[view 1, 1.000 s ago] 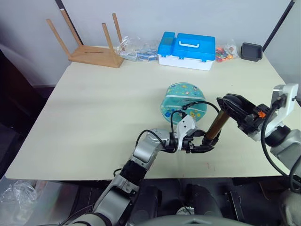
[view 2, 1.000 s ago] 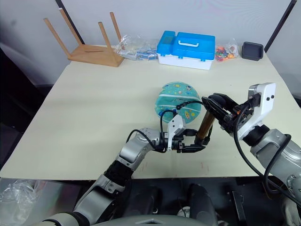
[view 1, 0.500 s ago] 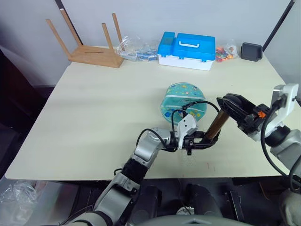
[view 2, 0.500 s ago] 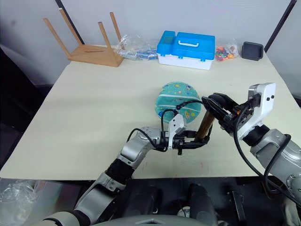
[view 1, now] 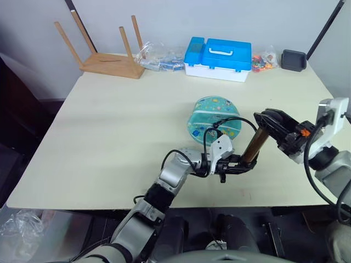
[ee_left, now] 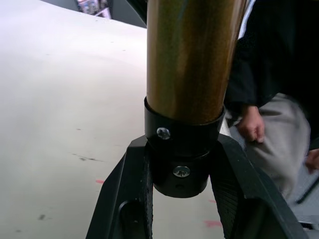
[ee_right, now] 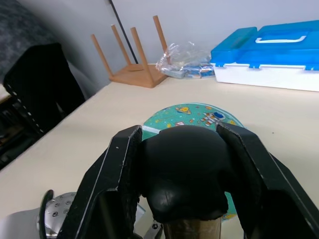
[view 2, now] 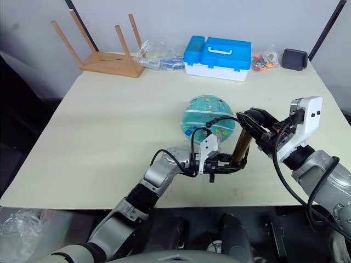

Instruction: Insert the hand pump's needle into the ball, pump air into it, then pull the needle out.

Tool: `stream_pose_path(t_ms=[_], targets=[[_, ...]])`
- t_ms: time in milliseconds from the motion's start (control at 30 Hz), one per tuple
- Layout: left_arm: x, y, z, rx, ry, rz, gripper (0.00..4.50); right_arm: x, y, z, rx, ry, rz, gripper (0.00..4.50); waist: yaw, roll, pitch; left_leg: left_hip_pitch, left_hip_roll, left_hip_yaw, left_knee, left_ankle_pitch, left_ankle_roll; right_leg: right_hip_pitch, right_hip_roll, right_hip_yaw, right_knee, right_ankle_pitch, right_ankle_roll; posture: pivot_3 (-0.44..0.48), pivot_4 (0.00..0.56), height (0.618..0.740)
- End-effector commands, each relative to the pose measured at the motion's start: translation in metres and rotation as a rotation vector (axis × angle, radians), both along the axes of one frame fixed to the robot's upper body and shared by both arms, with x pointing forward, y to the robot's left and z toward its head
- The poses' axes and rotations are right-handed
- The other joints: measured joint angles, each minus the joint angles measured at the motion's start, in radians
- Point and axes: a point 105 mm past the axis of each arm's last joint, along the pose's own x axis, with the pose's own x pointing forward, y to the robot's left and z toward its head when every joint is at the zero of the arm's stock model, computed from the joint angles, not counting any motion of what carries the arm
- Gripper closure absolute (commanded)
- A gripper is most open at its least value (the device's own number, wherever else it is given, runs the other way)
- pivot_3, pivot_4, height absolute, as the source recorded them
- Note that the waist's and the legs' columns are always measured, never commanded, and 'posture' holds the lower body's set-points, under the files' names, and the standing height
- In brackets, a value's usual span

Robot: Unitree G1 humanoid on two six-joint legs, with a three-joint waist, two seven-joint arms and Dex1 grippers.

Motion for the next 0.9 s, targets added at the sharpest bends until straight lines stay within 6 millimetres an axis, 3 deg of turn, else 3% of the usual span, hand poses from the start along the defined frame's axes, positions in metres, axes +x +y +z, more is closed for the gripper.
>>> stream_pose_path(t_ms=[33, 300, 467, 567, 733, 900], targets=[[0.008, -0.012, -0.020, 0.069, -0.121, 0.039, 3.42, 0.000, -0.002, -0.002, -0.081, -0.048, -0.010, 2.63, 0.001, 0.000, 0.000, 0.000, 0.000, 0.000, 0.000, 0.000, 0.000, 0.000, 0.000, 0.000, 0.000, 0.000, 0.000, 0.000, 0.150, 0.740], [0.023, -0.026, -0.043, 0.092, -0.169, 0.144, 3.42, 0.004, -0.001, -0.037, -0.166, 0.029, -0.007, 2.63, -0.001, 0.000, 0.000, 0.000, 0.000, 0.000, 0.000, 0.000, 0.001, 0.000, 0.000, 0.000, 0.000, 0.000, 0.001, 0.000, 0.150, 0.740], [0.018, -0.021, -0.073, 0.185, -0.145, 0.147, 3.42, 0.009, 0.003, -0.066, -0.196, 0.111, -0.003, 2.68, 0.001, -0.001, -0.001, 0.000, 0.000, 0.000, 0.000, 0.000, 0.001, 0.000, 0.000, 0.000, 0.000, -0.001, 0.004, 0.000, 0.150, 0.740], [0.018, -0.018, -0.082, 0.215, -0.129, 0.158, 3.42, 0.011, 0.005, -0.073, -0.196, 0.118, -0.004, 2.68, 0.003, -0.007, -0.007, 0.002, 0.000, 0.000, 0.001, 0.000, 0.001, 0.002, 0.000, -0.001, 0.000, -0.002, 0.005, 0.000, 0.150, 0.740], [0.018, -0.013, -0.087, 0.233, -0.128, 0.158, 3.42, 0.011, 0.005, -0.069, -0.177, 0.084, -0.013, 2.68, -0.003, -0.011, -0.013, 0.004, 0.000, -0.001, 0.002, 0.000, 0.001, 0.004, 0.000, -0.001, 0.001, -0.002, 0.005, 0.000, 0.150, 0.740], [0.020, -0.006, -0.090, 0.244, -0.118, 0.161, 3.42, 0.008, -0.003, -0.024, -0.133, -0.071, -0.024, 2.68, -0.003, -0.010, -0.013, 0.004, 0.001, -0.001, 0.002, 0.000, 0.000, 0.004, 0.000, -0.001, 0.003, -0.001, 0.006, 0.000, 0.150, 0.740]])
